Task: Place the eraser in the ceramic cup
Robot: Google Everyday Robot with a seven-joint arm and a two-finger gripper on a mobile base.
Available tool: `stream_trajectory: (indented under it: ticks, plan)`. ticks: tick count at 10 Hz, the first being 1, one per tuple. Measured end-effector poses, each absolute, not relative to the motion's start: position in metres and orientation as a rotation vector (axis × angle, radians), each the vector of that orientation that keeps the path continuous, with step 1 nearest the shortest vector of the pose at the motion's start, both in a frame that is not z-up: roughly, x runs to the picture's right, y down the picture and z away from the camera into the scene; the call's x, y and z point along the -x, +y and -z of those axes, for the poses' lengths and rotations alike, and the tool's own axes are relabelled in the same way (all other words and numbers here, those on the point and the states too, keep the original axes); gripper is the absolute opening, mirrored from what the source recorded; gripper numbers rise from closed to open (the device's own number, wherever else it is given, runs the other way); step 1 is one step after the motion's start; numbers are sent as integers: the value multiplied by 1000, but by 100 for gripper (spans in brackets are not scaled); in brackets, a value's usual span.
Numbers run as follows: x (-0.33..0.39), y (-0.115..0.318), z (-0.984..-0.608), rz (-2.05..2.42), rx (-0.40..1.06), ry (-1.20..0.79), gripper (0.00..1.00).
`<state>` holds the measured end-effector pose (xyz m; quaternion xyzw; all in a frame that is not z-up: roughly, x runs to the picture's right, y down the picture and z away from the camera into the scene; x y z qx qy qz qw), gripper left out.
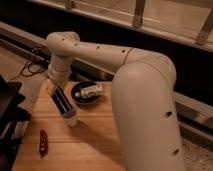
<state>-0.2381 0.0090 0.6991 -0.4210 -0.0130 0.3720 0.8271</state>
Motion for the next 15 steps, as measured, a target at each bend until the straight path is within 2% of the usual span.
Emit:
stream_trajectory:
  ticks: [4,8,9,15]
  plan:
    - [235,11,-707,-767,756,-149,0]
    - [227,6,-724,-794,753,-213,0]
    - [226,7,-727,-802,760,-229,4]
    - [237,27,-749,-840,815,-310,64]
